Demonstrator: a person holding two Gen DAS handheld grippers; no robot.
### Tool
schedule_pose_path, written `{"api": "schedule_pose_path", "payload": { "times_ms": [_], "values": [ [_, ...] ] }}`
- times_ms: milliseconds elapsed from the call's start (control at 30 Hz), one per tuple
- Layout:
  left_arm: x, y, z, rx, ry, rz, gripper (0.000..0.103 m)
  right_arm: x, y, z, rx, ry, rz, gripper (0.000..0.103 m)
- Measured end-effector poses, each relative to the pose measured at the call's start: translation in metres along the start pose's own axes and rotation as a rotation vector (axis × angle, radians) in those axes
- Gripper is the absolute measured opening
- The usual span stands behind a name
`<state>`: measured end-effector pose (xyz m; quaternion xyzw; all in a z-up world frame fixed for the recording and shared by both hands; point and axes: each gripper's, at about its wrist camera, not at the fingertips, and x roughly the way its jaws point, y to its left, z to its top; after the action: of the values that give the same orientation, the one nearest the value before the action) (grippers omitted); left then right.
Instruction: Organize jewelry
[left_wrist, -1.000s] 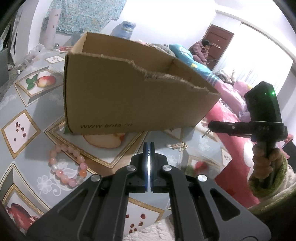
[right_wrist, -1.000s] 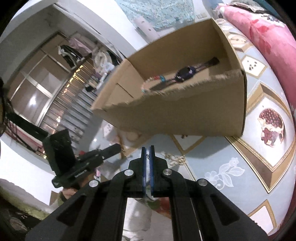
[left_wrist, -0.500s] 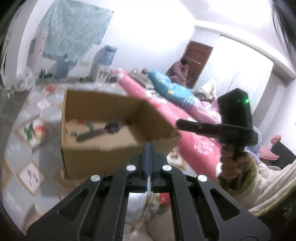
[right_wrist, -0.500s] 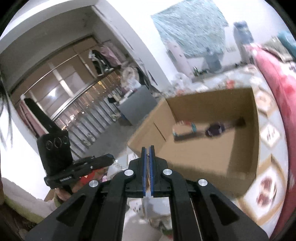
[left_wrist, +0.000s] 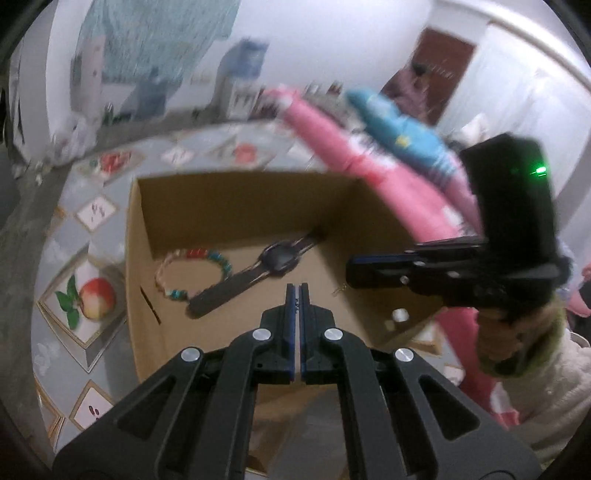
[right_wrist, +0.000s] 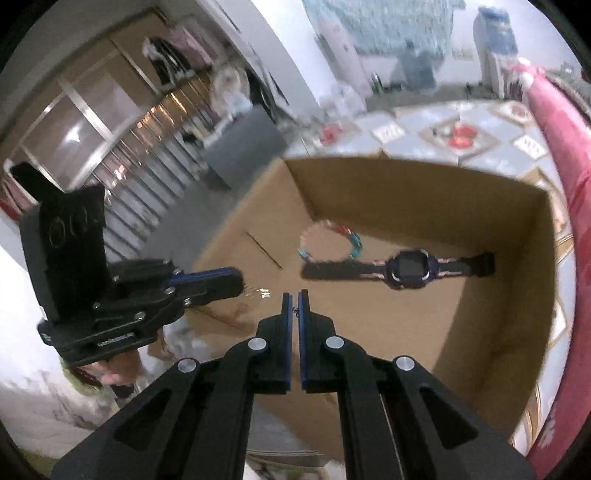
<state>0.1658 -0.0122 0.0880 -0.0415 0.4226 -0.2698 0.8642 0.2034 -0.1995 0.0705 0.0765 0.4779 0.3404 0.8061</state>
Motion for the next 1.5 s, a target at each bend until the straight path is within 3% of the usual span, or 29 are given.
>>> {"api": "schedule_pose_path", "payload": {
  "times_ms": [167,233,333,533,700,933,1100,1233,1333,1400,1500],
  "values": [
    [0.042,0.014,0.003,-0.016,0.102,0.083,0.001,0.033,-0.015,0.005,0.019,0.086,-0.057,0.004],
    [0.049,0.018,0.006,-0.024,0.118,0.095,0.007,0.038,-0.020,0.006,0.037,0.103,-0.053,0.005],
    [0.053,0.020,0.008,-0.035,0.112,0.091,0.020,0.041,-0.026,0.006,0.056,0.104,-0.053,0.017],
    [0.047,0.016,0.011,-0.008,0.073,0.118,0.034,0.038,-0.031,0.006,0.070,0.078,-0.069,0.025],
    [0.022,0.011,0.007,0.002,0.013,0.127,0.047,0.011,-0.018,0.001,0.048,-0.005,-0.066,0.028],
    [-0.053,0.010,-0.021,-0.031,-0.122,0.128,0.073,-0.067,0.025,-0.043,-0.028,-0.218,-0.058,0.057],
    [-0.093,0.012,-0.058,-0.057,-0.176,0.138,0.082,-0.100,0.046,-0.095,-0.045,-0.293,-0.063,0.074],
    [-0.101,0.010,-0.091,-0.078,-0.173,0.135,0.085,-0.094,0.048,-0.139,0.000,-0.257,-0.120,0.081],
    [-0.082,0.003,-0.116,-0.088,-0.111,0.116,0.085,-0.070,0.040,-0.162,0.054,-0.188,-0.248,0.081],
    [-0.058,-0.006,-0.132,-0.063,-0.049,0.147,0.085,-0.048,0.029,-0.175,0.095,-0.129,-0.375,0.081],
    [-0.022,-0.023,-0.149,-0.002,0.021,0.229,0.085,-0.027,0.018,-0.183,0.121,-0.076,-0.485,0.081]
  ]
}}
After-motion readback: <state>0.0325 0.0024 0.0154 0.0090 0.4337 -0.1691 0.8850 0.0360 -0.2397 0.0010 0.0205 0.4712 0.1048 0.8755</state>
